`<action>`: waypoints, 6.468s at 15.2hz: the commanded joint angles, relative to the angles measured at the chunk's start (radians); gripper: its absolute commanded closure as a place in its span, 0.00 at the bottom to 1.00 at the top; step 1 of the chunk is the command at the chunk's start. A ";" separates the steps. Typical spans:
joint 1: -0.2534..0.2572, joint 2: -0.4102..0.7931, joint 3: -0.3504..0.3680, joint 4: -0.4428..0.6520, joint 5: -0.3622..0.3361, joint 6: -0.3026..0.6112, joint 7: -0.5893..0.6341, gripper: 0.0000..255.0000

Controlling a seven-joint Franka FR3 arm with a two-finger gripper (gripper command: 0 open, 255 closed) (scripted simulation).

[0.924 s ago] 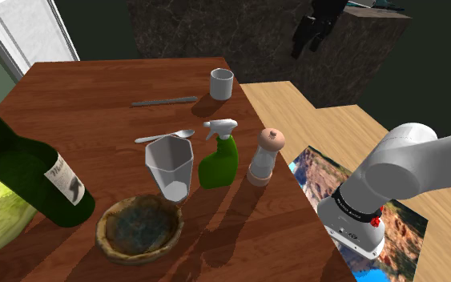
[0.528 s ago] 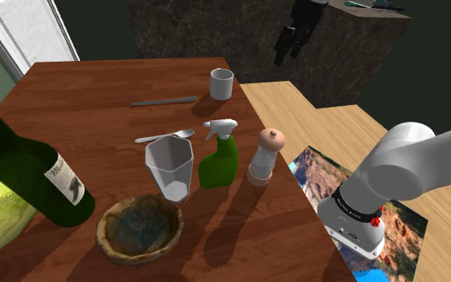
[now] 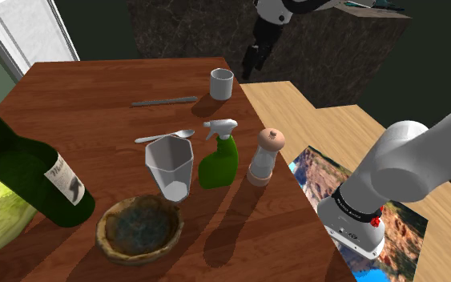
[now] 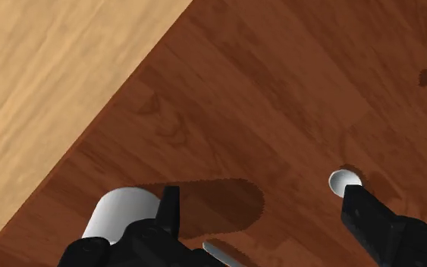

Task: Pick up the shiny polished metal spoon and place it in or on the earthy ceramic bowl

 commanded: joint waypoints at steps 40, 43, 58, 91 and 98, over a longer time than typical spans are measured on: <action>0.230 0.817 0.160 0.431 0.162 0.386 -0.373 0.00; 0.230 0.817 0.160 0.431 0.162 0.386 -0.373 1.00; 0.229 0.770 0.158 0.463 0.155 0.309 -0.356 1.00; 0.308 0.569 0.207 0.539 0.117 0.063 -0.158 1.00; 0.392 0.509 0.272 0.465 0.093 0.101 -0.002 1.00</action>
